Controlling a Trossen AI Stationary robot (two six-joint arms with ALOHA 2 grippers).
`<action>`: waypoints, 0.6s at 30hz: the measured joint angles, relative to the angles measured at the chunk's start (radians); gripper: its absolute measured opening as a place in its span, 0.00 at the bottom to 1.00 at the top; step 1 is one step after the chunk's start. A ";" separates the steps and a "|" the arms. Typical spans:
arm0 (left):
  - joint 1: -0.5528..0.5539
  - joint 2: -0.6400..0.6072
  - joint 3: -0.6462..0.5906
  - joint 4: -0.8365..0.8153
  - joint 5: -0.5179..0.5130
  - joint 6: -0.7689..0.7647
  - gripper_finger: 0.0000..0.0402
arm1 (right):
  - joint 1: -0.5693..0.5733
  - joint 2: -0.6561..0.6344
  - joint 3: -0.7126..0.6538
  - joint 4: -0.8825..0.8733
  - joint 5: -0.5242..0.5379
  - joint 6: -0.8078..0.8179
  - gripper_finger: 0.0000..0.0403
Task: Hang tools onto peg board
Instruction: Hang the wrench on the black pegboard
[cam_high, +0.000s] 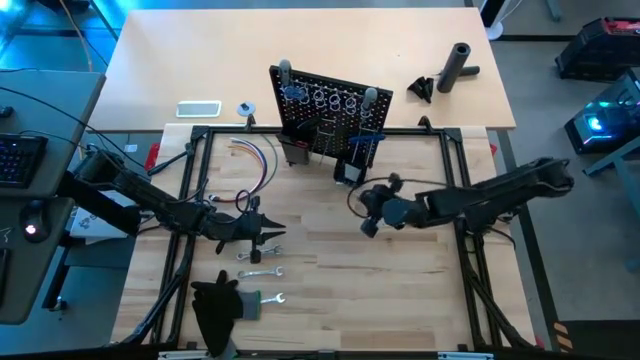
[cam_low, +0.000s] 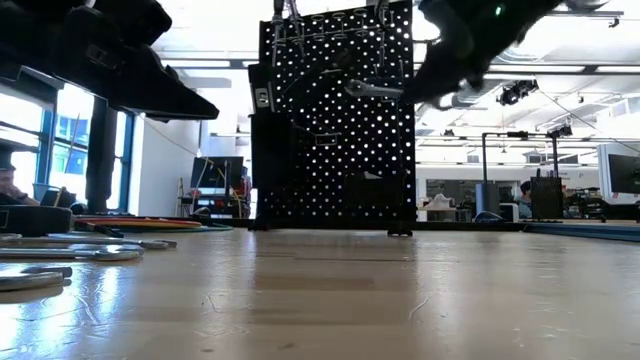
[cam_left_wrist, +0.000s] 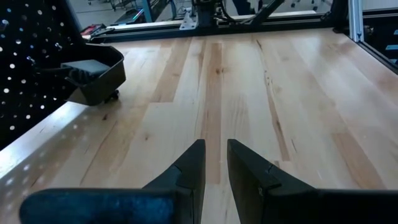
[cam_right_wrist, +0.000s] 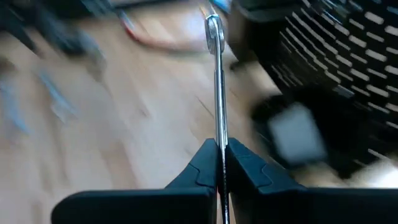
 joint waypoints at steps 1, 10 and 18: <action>0.000 0.000 0.000 0.000 0.000 0.000 0.15 | 0.000 0.007 -0.064 0.169 -0.009 -0.038 0.02; 0.006 0.000 0.000 0.001 -0.006 0.000 0.15 | -0.083 0.248 -0.273 0.924 -0.088 -0.182 0.02; 0.006 0.000 0.000 0.001 -0.027 -0.014 0.15 | -0.138 0.435 -0.084 0.934 -0.135 -0.278 0.02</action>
